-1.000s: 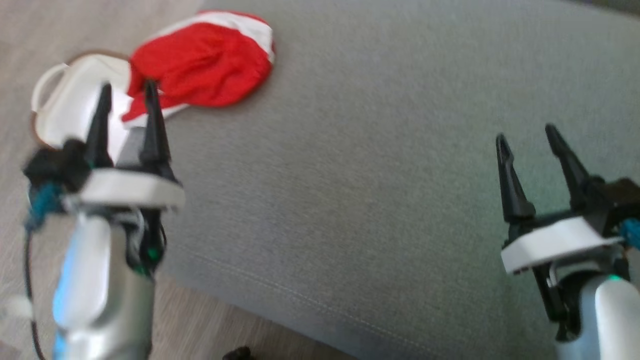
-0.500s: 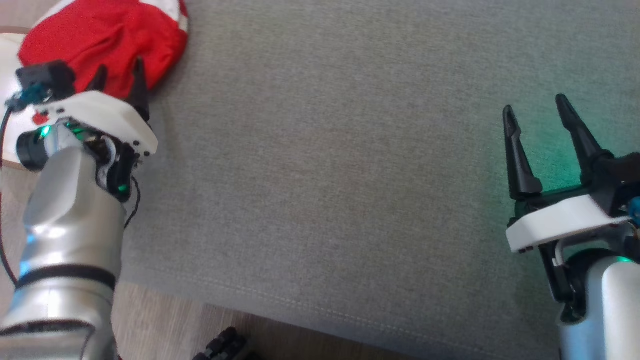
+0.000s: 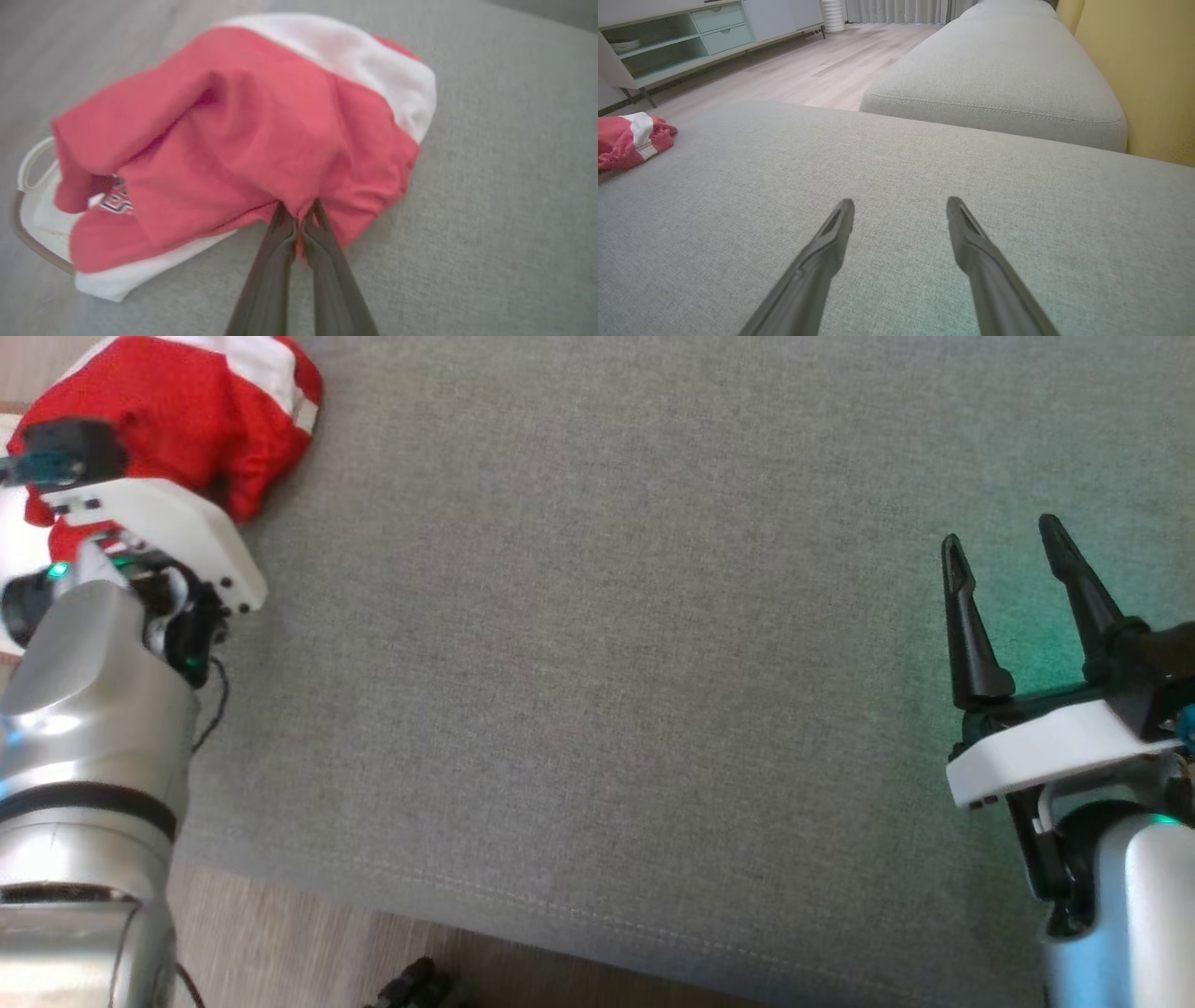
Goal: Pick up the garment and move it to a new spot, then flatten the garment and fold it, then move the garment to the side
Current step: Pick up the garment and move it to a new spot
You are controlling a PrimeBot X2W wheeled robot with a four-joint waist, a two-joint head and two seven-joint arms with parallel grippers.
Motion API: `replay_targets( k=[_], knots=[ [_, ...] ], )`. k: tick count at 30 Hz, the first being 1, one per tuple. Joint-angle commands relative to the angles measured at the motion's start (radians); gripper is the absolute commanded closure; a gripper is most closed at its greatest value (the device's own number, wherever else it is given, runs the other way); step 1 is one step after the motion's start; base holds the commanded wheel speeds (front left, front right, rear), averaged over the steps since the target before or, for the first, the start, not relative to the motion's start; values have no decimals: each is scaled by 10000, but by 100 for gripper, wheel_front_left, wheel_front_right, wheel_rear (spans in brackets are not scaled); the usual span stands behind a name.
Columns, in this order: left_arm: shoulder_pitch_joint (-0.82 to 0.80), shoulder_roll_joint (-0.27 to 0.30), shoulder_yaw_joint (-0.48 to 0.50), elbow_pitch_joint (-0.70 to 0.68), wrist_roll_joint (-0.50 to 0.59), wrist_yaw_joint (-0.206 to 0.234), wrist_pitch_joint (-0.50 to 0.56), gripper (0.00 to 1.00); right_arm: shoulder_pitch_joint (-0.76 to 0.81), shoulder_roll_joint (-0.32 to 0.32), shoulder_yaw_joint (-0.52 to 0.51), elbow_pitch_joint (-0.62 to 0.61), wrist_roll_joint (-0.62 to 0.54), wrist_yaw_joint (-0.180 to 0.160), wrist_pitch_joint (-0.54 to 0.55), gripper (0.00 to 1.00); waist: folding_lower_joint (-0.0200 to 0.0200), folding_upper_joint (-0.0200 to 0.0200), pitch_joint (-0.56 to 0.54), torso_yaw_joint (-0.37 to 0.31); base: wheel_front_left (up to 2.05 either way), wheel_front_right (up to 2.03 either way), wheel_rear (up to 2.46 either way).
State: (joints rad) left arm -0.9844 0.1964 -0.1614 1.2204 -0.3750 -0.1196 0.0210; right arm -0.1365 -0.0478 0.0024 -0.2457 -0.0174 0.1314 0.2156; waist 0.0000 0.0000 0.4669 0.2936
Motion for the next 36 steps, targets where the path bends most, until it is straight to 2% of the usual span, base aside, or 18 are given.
replay_targets(
  k=[1, 6, 10, 13, 17, 19, 24, 25, 27, 31, 36],
  knots=[
    [-94, 776, 118, -284, 111, 138, -603, 100, -156, -24, 267, -290, 104, -7, -146, 0, 0, 0, -189, 25, 0, 0, 0],
    [-105, 862, 138, -641, 218, 501, -2357, 100, 73, -24, -6, -113, 337, -7, -400, 0, 0, 0, -815, 176, 0, 0, 0],
    [175, 785, 151, -1423, 302, 659, -2772, 100, 312, -24, -189, -33, 548, -7, -565, 0, 0, 0, -1463, 297, 0, 0, 0],
    [750, 785, 314, -2618, 331, 841, -2818, 100, 450, -24, -198, 91, 713, -7, -712, 0, 0, 0, -2013, 236, 0, 0, 0],
    [2186, 735, 503, -4791, 420, 1082, -2824, 100, 731, -24, -221, 279, 1000, -7, -910, 0, 0, 0, -2693, 119, 0, 0, 0],
    [3422, 704, 503, -6390, 477, 1322, -2821, 100, 973, -24, -230, 372, 1212, -7, -1027, 0, 0, 0, -3036, 21, 0, 0, 0],
    [5383, 721, 114, -9304, 700, 1714, -2005, 100, 1322, -24, -169, 430, 1438, -7, -1138, 0, 0, 0, -3311, -297, 0, 0, 0],
    [5383, 721, 114, -9304, 700, 1714, -2005, 100, 1322, -24, -169, 430, 1438, -7, -1138, 0, 0, 0, -3311, -297, 0, 0, 0],
    [6050, 631, -80, -10410, 703, 1843, -1568, 100, 1405, -24, -155, 417, 1542, -7, -1160, 0, 0, 0, -3315, -524, 0, 0, 0],
    [6953, 149, -679, -11904, 513, 1864, -933, 100, 1445, -24, -62, 379, 1634, -7, -1175, 0, 0, 0, -3144, -1095, 0, 0, 0],
    [7128, -713, -1716, -12291, 323, 1602, -782, 100, 1294, -24, 108, 397, 1683, -7, -1215, 0, 0, 0, -2827, -2051, 0, 0, 0]
  ],
)
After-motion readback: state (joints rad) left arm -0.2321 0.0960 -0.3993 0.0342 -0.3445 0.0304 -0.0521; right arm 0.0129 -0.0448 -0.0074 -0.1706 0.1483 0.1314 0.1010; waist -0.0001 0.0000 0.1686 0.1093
